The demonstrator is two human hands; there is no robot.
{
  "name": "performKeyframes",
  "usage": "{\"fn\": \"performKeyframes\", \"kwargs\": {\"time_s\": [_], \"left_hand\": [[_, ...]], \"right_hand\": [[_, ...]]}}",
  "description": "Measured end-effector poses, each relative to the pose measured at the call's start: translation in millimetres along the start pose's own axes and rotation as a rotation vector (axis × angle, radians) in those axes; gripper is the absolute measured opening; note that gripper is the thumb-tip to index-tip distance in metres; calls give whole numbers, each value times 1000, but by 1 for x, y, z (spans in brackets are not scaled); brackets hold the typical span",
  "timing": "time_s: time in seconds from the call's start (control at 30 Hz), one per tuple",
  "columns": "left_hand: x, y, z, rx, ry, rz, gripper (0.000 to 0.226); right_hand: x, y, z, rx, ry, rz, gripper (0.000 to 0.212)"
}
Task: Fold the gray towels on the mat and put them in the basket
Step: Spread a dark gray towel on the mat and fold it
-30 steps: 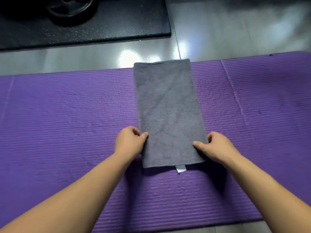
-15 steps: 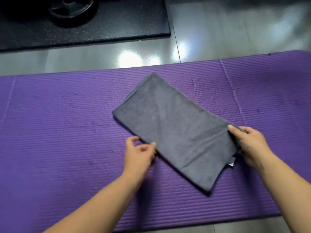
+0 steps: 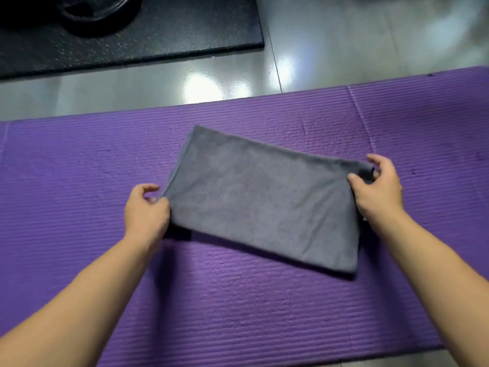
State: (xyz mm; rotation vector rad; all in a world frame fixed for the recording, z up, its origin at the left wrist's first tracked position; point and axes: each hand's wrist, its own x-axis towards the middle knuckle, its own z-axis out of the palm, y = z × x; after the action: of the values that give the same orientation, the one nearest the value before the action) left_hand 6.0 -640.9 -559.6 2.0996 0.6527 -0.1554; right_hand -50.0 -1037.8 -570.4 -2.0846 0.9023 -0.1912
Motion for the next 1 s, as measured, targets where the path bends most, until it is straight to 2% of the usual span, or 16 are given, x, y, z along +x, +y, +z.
{"fn": "performKeyframes", "kwargs": {"time_s": [0.13,0.27,0.33,0.4,0.47,0.57,0.63,0.7,0.77,0.87,1.0], "left_hand": [[-20,-36,-20,105,-28,-46,16],[-17,-36,-24,75,-40,-135,14],[-18,-33,-26,244,-47,-102,21],[-26,-28,-23,519,26,36,44],[-33,-14,-8,588,37,329,60],[-27,-2,28,693,-195,676,68],[-24,-10,46,845,-311,722,70],[-21,-26,50,969,-298,730,71],[-19,-39,47,1013,-242,728,72],[-16,-45,43,1027,-196,690,78],[-20,-34,46,995,-185,561,85]], "right_hand": [[41,-43,32,-43,-51,-178,45],[63,-70,63,-68,-96,-230,40],[61,-78,72,-174,-66,-261,46],[42,-83,81,-358,-25,-379,55],[4,-86,97,-466,-96,-600,57],[-62,-73,128,-608,-368,-889,62],[-86,-55,137,-758,-492,-976,64],[-79,-37,126,-836,-502,-953,67],[-54,-21,102,-876,-446,-829,72],[-20,3,60,-959,-391,-680,76],[-14,6,49,-975,-396,-620,79]]}}
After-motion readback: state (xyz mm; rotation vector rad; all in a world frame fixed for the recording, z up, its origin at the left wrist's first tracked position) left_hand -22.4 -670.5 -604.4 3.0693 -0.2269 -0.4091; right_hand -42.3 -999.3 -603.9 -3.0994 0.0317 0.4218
